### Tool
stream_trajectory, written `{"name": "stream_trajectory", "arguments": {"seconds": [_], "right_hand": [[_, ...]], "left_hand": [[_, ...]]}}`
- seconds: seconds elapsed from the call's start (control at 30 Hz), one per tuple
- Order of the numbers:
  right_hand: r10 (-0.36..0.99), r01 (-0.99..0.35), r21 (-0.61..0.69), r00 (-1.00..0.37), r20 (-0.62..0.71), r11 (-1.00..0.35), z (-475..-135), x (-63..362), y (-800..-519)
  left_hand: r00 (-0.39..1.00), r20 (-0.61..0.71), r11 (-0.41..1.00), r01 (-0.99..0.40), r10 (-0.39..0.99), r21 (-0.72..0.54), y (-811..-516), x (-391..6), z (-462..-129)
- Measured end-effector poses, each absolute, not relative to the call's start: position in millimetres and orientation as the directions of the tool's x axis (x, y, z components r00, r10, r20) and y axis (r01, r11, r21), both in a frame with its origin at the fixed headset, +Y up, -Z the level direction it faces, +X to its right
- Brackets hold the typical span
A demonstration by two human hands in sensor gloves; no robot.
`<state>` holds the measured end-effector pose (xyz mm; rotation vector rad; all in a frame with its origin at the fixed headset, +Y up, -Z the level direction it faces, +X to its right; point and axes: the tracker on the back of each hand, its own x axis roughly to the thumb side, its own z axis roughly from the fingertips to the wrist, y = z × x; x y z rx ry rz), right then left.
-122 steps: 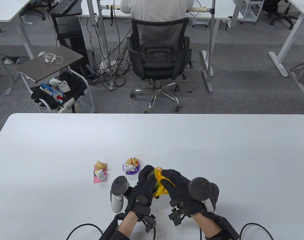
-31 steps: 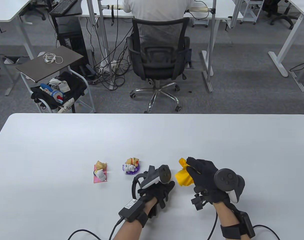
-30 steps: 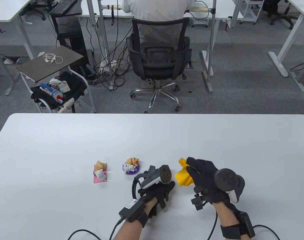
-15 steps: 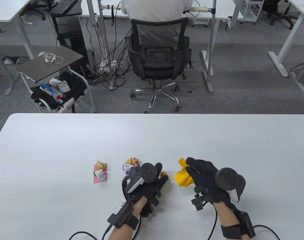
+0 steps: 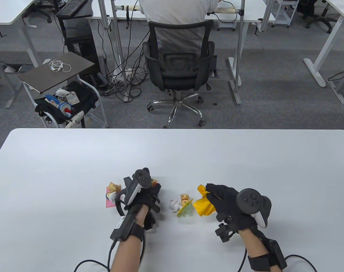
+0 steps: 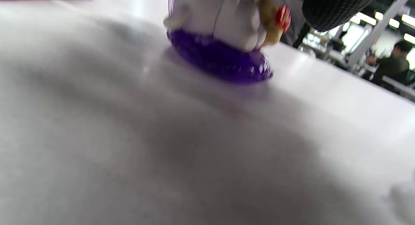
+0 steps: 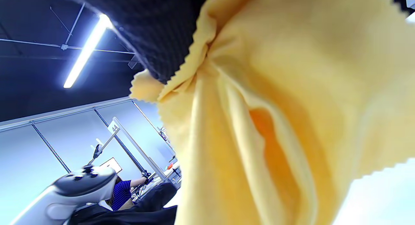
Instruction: Dust the small ornaments
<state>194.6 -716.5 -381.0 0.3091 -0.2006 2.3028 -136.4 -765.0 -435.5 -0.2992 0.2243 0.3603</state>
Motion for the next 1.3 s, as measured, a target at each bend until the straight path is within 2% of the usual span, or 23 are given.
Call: {"name": "stream_trajectory", "arguments": {"seconds": [0.17, 0.43, 0.57, 0.67, 0.77, 0.87, 0.93, 1.0, 1.07, 1.17, 1.3], "right_hand": [[0.755, -0.774, 0.040, -0.603, 0.258, -0.632, -382.9, 192.0, -718.2], [0.779, -0.789, 0.101, -0.563, 0.275, -0.606, -384.4, 187.0, -722.0], [0.816, -0.817, 0.132, -0.518, 0.256, -0.561, -385.5, 187.1, -722.9], [0.867, -0.860, 0.166, -0.441, 0.233, -0.483, -386.5, 187.8, -723.9], [0.918, -0.894, 0.232, -0.343, 0.197, -0.383, -387.7, 185.8, -727.4], [0.951, -0.910, 0.288, -0.262, 0.161, -0.300, -388.1, 179.2, -736.4], [0.958, -0.907, 0.315, -0.241, 0.154, -0.279, -386.0, 171.9, -742.2], [0.942, -0.902, 0.290, -0.270, 0.198, -0.319, -381.2, 162.3, -741.2], [0.906, -0.880, 0.262, -0.331, 0.264, -0.397, -376.4, 153.2, -733.5], [0.875, -0.879, 0.225, -0.326, 0.357, -0.420, -368.8, 140.6, -719.1], [0.908, -0.958, 0.184, -0.131, 0.398, -0.219, -367.5, 124.1, -700.8]], "left_hand": [[0.946, -0.252, 0.899, -0.283, 0.204, -0.334, -776.0, -125.7, -445.3], [0.967, -0.191, 0.921, -0.222, 0.167, -0.319, -772.5, -118.4, -447.8], [0.952, -0.183, 0.924, -0.287, 0.246, -0.254, -762.0, -124.0, -438.7], [0.906, -0.173, 0.897, -0.412, 0.385, -0.161, -745.5, -131.0, -424.6], [0.785, -0.148, 0.782, -0.616, 0.601, -0.096, -727.6, -138.4, -404.7], [0.655, -0.089, 0.651, -0.756, 0.751, -0.072, -718.5, -142.1, -386.5], [0.516, -0.073, 0.510, -0.856, 0.853, -0.091, -718.1, -143.1, -373.7], [0.363, -0.072, 0.354, -0.929, 0.929, -0.111, -723.5, -141.6, -365.2], [0.219, -0.093, 0.202, -0.965, 0.971, -0.166, -731.5, -136.5, -360.6], [0.061, -0.143, 0.024, -0.968, 0.988, -0.250, -741.3, -127.1, -358.2], [-0.101, -0.204, -0.171, -0.916, 0.974, -0.364, -757.8, -107.8, -358.6]]}}
